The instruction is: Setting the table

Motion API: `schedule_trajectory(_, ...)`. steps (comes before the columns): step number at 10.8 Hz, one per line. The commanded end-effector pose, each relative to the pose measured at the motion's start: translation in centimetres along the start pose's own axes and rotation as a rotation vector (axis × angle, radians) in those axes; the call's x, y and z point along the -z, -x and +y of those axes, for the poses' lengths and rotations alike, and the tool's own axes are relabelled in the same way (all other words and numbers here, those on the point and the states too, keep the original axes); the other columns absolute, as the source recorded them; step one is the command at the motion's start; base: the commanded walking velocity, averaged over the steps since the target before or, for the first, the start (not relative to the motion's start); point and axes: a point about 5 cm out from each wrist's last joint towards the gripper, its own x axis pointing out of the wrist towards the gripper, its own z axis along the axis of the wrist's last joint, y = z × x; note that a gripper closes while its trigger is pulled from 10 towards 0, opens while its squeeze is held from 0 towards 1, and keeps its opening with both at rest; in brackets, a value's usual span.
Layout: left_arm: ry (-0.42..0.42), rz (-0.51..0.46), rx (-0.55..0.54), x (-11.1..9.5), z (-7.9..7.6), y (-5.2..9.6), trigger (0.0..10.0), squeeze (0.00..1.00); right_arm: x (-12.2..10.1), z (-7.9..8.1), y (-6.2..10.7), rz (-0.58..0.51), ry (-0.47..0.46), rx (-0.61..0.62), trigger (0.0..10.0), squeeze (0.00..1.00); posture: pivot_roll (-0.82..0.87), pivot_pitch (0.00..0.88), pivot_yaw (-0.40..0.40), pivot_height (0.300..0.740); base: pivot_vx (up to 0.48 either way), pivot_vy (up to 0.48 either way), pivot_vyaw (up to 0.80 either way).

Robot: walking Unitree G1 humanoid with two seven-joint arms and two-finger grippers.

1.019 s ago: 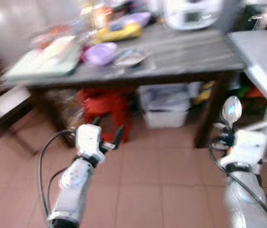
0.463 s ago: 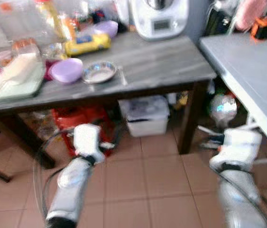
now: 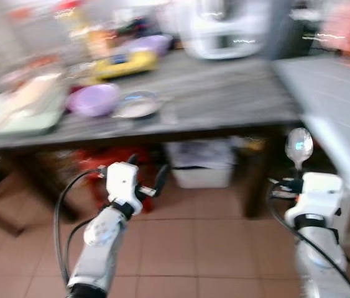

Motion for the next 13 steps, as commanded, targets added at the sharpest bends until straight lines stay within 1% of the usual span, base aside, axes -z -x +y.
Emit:
schedule_trajectory(1, -0.011, 0.005, -0.013, -0.12, 0.46, 0.1, 10.0, 0.0, -0.48, 0.53, -0.11, -0.022, -0.007, -0.023, 10.0, 0.0, -0.14, 0.066, 0.142, 0.74, 0.337, 0.0, 0.8)
schedule_trajectory(3, -0.014, 0.004, -0.01, -0.18, 0.4, 0.06, 10.0, 0.0, -0.43, 0.46, -0.14, -0.024, -0.022, -0.018, 10.0, 0.0, -0.14, 0.066, 0.144, 0.74, 0.339, 0.0, 0.8)
schedule_trajectory(9, -0.014, 0.003, 0.0, -0.26, 0.11, -0.07, 10.0, 0.0, -0.54, 0.33, -0.19, -0.032, -0.037, -0.009, 10.0, 0.0, -0.14, 0.07, 0.142, 0.74, 0.333, 0.0, 0.0)
schedule_trajectory(10, -0.015, 0.005, 0.003, -0.24, 0.06, -0.05, 10.0, 0.0, -0.41, 0.37, -0.22, -0.015, -0.061, -0.006, 10.0, 0.0, -0.14, 0.072, 0.142, 0.74, 0.33, 0.0, -0.77)
schedule_trajectory(11, -0.016, 0.005, 0.003, -0.24, 0.08, -0.04, 10.0, 0.0, -0.47, 0.34, -0.23, -0.022, -0.045, -0.005, 10.0, 0.0, -0.14, 0.073, 0.142, 0.74, 0.322, 0.0, -0.75)
schedule_trajectory(13, -0.015, 0.007, 0.002, -0.21, 0.05, -0.01, 10.0, 0.0, -0.5, 0.34, -0.14, -0.029, -0.033, -0.015, 10.0, 0.0, -0.14, 0.075, 0.139, 0.74, 0.328, 0.0, 0.0)
